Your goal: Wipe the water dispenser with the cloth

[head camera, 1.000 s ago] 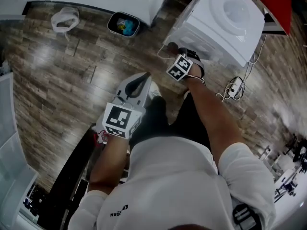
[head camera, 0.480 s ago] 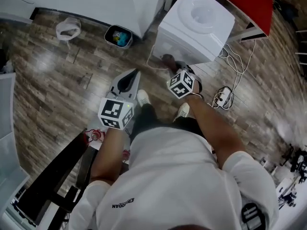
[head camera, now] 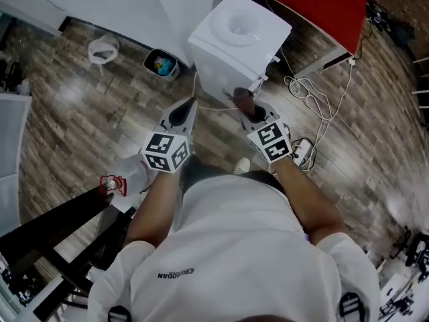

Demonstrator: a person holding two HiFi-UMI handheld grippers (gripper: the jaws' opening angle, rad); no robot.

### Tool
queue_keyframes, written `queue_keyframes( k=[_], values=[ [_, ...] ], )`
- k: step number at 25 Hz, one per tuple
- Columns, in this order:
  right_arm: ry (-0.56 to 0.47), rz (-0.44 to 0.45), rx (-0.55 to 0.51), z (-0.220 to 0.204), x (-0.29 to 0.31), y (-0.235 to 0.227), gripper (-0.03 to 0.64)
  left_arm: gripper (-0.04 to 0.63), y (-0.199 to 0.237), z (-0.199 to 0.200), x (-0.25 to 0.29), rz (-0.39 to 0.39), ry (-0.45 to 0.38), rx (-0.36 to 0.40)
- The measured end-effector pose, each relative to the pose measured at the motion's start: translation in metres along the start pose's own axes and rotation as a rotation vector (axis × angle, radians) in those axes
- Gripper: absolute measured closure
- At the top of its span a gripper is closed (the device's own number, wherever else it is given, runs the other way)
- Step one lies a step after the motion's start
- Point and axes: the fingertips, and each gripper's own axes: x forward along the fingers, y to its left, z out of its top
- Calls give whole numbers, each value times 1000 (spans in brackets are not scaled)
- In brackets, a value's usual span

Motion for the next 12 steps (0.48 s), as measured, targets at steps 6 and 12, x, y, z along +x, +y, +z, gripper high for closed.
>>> queue_keyframes(
  k=[6,12],
  values=[
    [-121,8,60,-1,-75,-24,563,603,-56,0,11,17,-14,43],
    [-179,13,173,-9,-130,-50,563,603,-85,12,11,37,-2,77]
  ],
)
